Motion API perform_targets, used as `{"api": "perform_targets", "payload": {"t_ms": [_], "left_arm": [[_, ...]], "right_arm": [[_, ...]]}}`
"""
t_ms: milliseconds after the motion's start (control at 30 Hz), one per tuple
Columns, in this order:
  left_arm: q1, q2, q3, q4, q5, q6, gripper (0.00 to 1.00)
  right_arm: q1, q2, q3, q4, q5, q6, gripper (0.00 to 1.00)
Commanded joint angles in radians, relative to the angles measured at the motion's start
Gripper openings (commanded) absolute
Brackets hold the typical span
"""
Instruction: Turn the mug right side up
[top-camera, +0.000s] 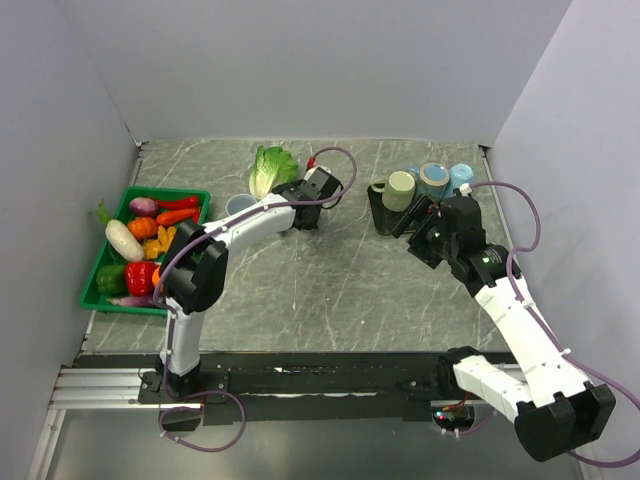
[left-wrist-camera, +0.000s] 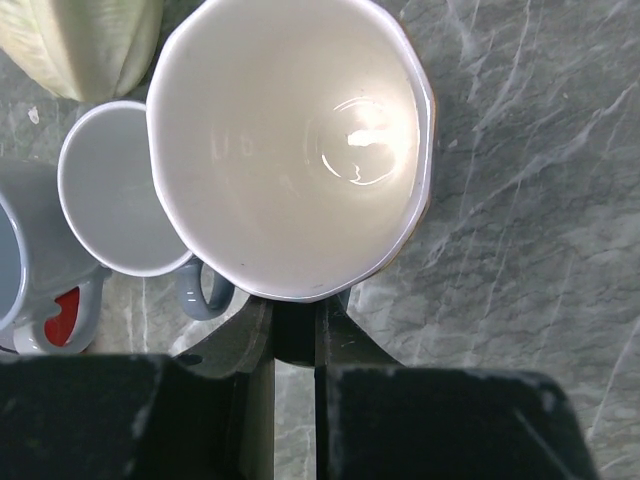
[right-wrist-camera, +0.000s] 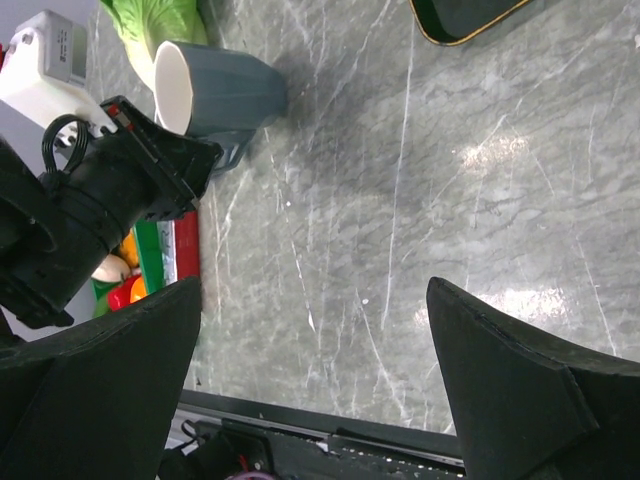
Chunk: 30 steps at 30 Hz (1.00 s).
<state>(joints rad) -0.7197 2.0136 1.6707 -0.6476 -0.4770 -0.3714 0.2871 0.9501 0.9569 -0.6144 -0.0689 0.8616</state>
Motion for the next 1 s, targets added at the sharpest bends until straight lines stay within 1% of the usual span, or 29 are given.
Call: {"api": "perform_targets", "payload": {"t_ms": [0, 100, 133, 200, 367, 400, 533, 567, 600, 667, 700, 767, 867, 967], "left_arm": [[-0.004, -0.013, 0.041, 0.089, -0.074, 0.049, 0.01], [-0.003, -0.006, 0.023, 0.111, -0.083, 0.066, 0.02], [-0.004, -0.003, 0.024, 0.111, -0.089, 0.069, 0.04], [-0.004, 0.005, 0.024, 0.114, -0.092, 0.071, 0.11], [-0.011, 0.019, 0.02, 0.131, -0.081, 0.077, 0.21], [-0.011, 0.02, 0.02, 0.131, -0.081, 0.075, 0.25], [-0.015, 0.025, 0.02, 0.121, -0.075, 0.066, 0.36], [-0.017, 0.024, 0.02, 0.12, -0.075, 0.065, 0.4], [-0.017, 0.02, 0.017, 0.118, -0.074, 0.062, 0.48], [-0.018, 0.016, 0.014, 0.117, -0.068, 0.058, 0.53], [-0.02, 0.013, 0.014, 0.115, -0.068, 0.054, 0.58], [-0.021, 0.007, 0.018, 0.106, -0.063, 0.048, 0.64], [-0.023, -0.013, 0.021, 0.092, -0.048, 0.034, 0.7], [-0.026, -0.055, 0.02, 0.08, -0.019, 0.016, 0.73]], "right_arm": [[-0.011, 0.007, 0.017, 0.013, -0.014, -0.013, 1.0], [-0.016, 0.01, 0.017, 0.013, -0.022, -0.015, 1.0], [-0.016, 0.01, 0.017, 0.012, -0.023, -0.015, 1.0], [-0.017, 0.012, 0.017, 0.01, -0.023, -0.016, 1.0], [-0.022, 0.022, 0.022, -0.007, -0.02, -0.019, 1.0], [-0.023, 0.026, 0.023, -0.01, -0.019, -0.019, 1.0], [-0.025, 0.032, 0.031, -0.03, -0.008, -0.019, 1.0], [-0.029, 0.033, 0.036, -0.033, -0.006, -0.018, 1.0], [-0.029, 0.035, 0.037, -0.034, -0.005, -0.019, 1.0], [-0.031, 0.038, 0.045, -0.044, 0.0, -0.019, 1.0], [-0.032, 0.039, 0.048, -0.047, 0.003, -0.019, 1.0], [-0.034, 0.044, 0.058, -0.054, 0.014, -0.019, 1.0], [-0.043, 0.056, 0.081, -0.074, 0.035, -0.021, 1.0], [-0.046, 0.079, 0.118, -0.09, 0.064, -0.024, 1.0]]}}
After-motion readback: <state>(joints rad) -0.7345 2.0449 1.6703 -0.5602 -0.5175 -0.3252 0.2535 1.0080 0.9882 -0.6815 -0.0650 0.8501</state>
